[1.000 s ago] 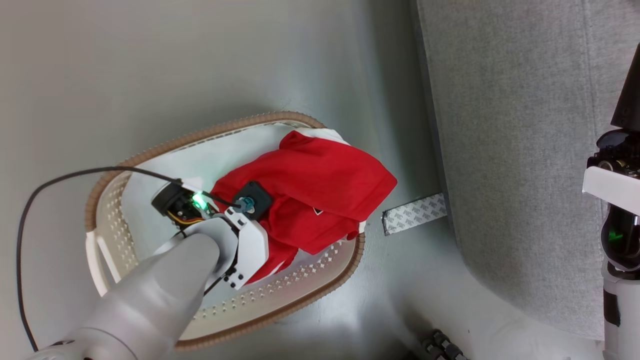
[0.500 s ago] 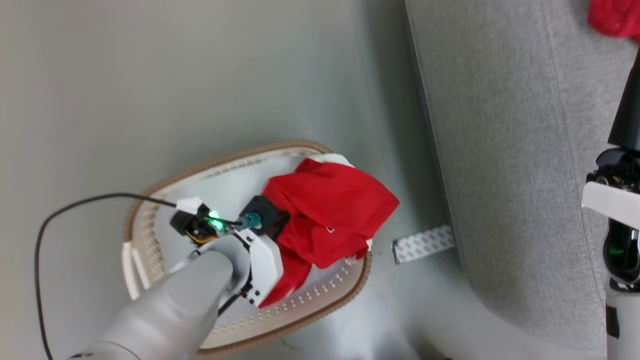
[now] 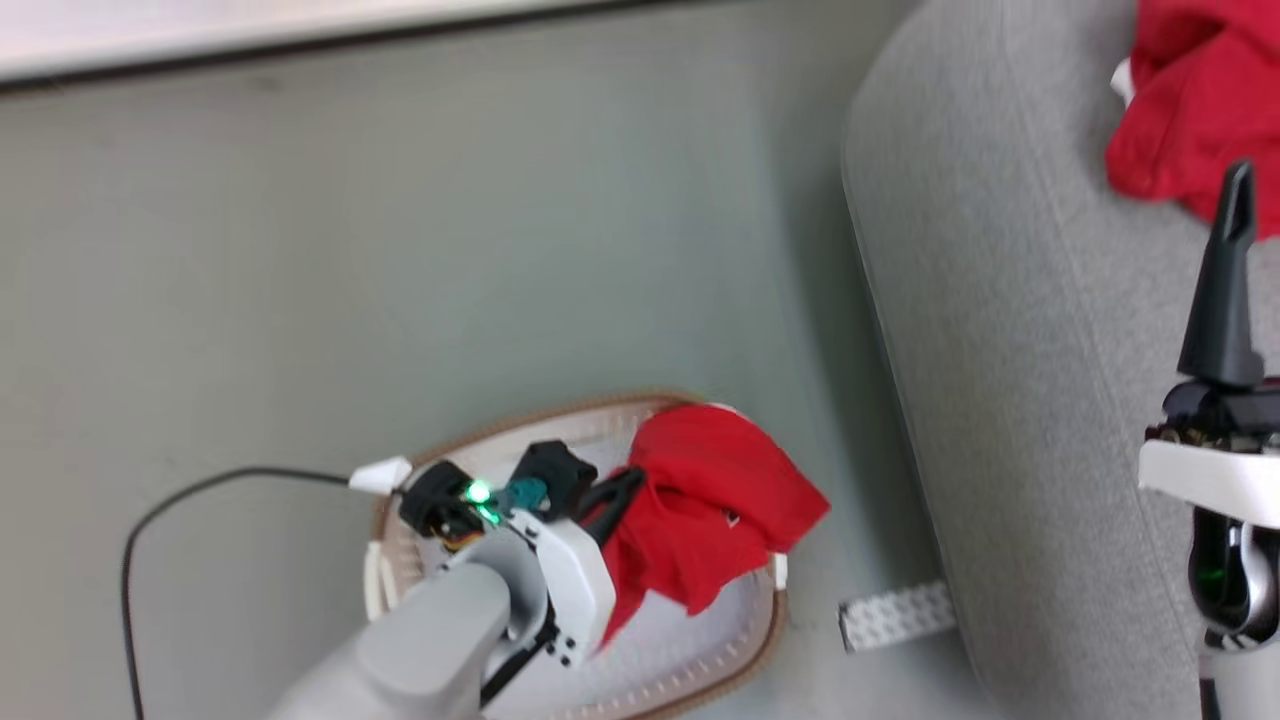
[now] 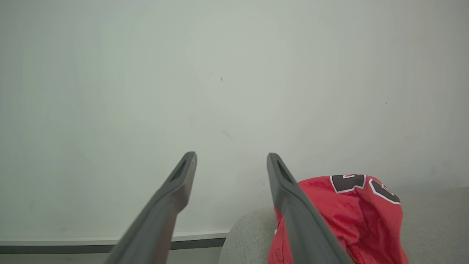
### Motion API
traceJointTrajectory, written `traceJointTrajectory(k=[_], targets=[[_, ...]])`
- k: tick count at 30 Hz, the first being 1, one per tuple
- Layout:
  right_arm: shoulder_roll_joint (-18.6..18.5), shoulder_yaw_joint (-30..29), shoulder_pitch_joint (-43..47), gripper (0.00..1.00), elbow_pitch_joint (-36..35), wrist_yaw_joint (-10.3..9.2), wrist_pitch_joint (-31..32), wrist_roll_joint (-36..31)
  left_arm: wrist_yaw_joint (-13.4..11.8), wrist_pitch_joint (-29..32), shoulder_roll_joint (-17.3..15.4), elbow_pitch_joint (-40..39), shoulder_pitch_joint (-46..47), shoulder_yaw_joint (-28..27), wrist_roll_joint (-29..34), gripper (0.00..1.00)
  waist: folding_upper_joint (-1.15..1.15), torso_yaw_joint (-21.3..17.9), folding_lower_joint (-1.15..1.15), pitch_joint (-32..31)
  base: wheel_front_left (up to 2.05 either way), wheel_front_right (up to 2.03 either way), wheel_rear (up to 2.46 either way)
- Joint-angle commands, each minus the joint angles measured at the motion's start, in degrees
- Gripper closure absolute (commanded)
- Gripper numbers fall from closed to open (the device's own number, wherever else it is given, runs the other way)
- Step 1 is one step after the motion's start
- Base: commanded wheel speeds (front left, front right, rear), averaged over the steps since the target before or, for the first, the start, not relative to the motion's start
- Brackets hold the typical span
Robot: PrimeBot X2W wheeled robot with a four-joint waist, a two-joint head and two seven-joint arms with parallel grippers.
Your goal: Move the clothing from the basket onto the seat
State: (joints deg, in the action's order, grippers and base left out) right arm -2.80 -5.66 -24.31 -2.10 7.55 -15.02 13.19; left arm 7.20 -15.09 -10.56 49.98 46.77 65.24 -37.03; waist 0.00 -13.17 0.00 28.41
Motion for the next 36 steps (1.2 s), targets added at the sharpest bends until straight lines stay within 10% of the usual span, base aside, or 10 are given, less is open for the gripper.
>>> traceJointTrajectory(k=[1,36], targets=[[-0.1,0.0,1.1,0.00,0.4,-0.13,-0.1,-0.4,-0.1,-0.1,-0.2,-1.0,-1.2,-0.7,0.5,1.00,0.00,2.0,0.00,-4.6,0.00,0.00,0.00],[-2.6,12.5,14.1,0.00,11.0,-0.13,-0.1,6.3,-6.1,3.2,-6.3,-35.4,-9.2,-23.2,1.1,1.00,0.00,8.8,0.00,-28.0,0.00,0.00,0.00]])
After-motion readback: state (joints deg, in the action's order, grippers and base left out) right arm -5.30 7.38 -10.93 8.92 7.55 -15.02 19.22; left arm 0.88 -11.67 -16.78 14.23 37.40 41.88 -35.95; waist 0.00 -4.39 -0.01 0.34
